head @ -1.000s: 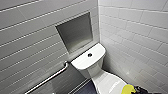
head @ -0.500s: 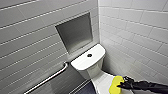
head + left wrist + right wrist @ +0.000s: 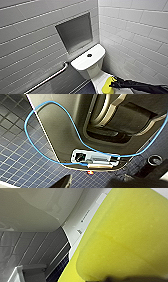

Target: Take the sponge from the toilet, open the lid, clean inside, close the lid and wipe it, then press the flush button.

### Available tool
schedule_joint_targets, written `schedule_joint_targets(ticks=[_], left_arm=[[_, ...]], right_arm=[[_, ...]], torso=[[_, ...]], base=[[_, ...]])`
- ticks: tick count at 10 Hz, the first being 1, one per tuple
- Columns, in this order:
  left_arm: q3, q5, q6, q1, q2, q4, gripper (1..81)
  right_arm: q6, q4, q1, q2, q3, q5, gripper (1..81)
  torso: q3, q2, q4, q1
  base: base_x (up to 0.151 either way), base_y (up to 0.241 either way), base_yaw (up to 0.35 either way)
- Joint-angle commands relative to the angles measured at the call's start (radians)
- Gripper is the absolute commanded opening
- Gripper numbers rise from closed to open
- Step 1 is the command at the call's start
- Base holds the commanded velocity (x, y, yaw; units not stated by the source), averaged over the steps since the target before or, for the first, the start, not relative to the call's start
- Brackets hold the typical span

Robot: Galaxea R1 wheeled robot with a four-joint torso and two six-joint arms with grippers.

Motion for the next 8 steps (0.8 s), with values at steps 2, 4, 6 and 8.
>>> schedule_joint_targets(ticks=[2,4,6,8], left_arm=[[-0.003,0.094,0.0,0.027,-0.018,-0.002,81.1],[-0.002,0.094,0.0,0.027,-0.017,-0.002,81.1],[-0.003,0.094,0.0,0.028,-0.012,0.0,81.1],[-0.003,0.094,0.002,0.027,-0.008,0.003,81.1]], right_arm=[[0.194,0.026,0.081,0.131,-0.245,0.083,1.0],[0.185,0.005,0.0,-0.037,-0.028,0.245,1.0],[0.188,-0.089,-0.119,-0.168,0.111,0.398,1.0],[0.188,-0.1,-0.234,-0.222,0.111,0.48,1.0]], torso=[[0.0,0.0,0.0,0.0],[0.0,0.0,0.0,0.0],[0.0,0.0,0.0,0.0],[0.0,0.0,0.0,0.0]], base=[[0.0,0.0,0.0],[0.0,0.0,0.0],[0.0,0.0,0.0],[0.0,0.0,0.0]])
